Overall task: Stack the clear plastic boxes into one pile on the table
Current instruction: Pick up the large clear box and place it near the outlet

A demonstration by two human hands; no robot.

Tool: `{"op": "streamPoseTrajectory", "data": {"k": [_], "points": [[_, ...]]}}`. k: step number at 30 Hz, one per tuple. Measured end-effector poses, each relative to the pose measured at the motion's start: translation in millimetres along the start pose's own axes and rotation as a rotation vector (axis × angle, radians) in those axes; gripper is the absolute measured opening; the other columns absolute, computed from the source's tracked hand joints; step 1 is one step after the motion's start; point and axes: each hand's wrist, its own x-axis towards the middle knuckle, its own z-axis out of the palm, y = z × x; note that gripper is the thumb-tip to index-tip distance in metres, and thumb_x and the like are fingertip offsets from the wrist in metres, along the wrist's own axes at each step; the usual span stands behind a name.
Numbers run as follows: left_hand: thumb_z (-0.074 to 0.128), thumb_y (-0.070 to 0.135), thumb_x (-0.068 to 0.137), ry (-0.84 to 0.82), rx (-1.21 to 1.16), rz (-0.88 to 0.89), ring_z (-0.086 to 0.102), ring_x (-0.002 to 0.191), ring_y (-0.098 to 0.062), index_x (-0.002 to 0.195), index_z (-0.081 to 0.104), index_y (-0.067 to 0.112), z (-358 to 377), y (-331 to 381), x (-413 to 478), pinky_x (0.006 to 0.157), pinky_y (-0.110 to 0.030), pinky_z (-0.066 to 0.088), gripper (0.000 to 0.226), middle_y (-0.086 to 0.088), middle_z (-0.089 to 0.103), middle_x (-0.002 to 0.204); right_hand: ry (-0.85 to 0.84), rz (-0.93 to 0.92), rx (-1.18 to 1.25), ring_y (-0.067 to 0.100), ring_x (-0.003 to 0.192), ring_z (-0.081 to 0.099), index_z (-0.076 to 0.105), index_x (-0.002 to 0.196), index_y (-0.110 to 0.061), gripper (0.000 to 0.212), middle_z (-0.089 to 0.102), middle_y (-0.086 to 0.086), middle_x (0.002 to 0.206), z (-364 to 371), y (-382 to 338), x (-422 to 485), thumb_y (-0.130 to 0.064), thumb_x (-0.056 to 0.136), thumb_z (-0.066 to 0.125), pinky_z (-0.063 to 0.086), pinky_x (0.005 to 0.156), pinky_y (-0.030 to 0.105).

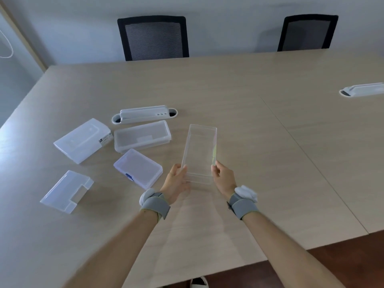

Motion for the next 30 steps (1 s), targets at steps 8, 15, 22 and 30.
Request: {"op": "streamPoseTrajectory", "data": {"k": [8, 15, 22, 30], "points": [[0.048, 0.018, 0.093, 0.11, -0.174, 0.095, 0.048, 0.066, -0.019, 0.08, 0.052, 0.017, -27, 28, -11, 0.072, -0.035, 0.046, 0.013, -0.005, 0.045, 0.071, -0.017, -0.084, 0.14, 0.026, 0.102, 0.063, 0.06, 0.116, 0.0, 0.03, 0.068, 0.016, 0.109, 4, -28, 2, -0.019, 0.096, 0.048, 0.043, 0.085, 0.023], [0.049, 0.02, 0.092, 0.129, -0.159, 0.177, 0.054, 0.07, -0.023, 0.078, 0.054, 0.017, -69, 55, -28, 0.071, -0.032, 0.048, 0.015, -0.006, 0.049, 0.074, -0.016, -0.059, 0.15, 0.027, 0.124, 0.052, 0.046, 0.134, -0.003, 0.041, 0.054, 0.015, 0.137, -15, -45, 32, -0.023, 0.099, 0.04, 0.037, 0.1, 0.024], [0.045, 0.02, 0.092, 0.103, -0.099, 0.17, 0.055, 0.071, -0.023, 0.107, 0.056, 0.013, -119, 72, -43, 0.058, -0.021, 0.053, 0.02, -0.01, 0.055, 0.084, -0.009, -0.023, 0.157, 0.026, 0.134, 0.041, 0.031, 0.143, -0.005, 0.05, 0.043, 0.014, 0.146, -16, -75, 57, -0.031, 0.1, 0.034, 0.029, 0.106, 0.025], [0.043, 0.026, 0.092, 0.036, -0.02, 0.119, 0.058, 0.061, -0.018, 0.101, 0.063, 0.013, -152, 90, -42, 0.058, -0.021, 0.056, 0.025, -0.011, 0.058, 0.082, -0.162, 0.102, 0.207, 0.032, 0.126, 0.046, 0.042, 0.135, -0.009, 0.057, 0.052, 0.012, 0.129, 10, -92, 63, -0.049, 0.095, 0.034, 0.04, 0.103, 0.044]]}}
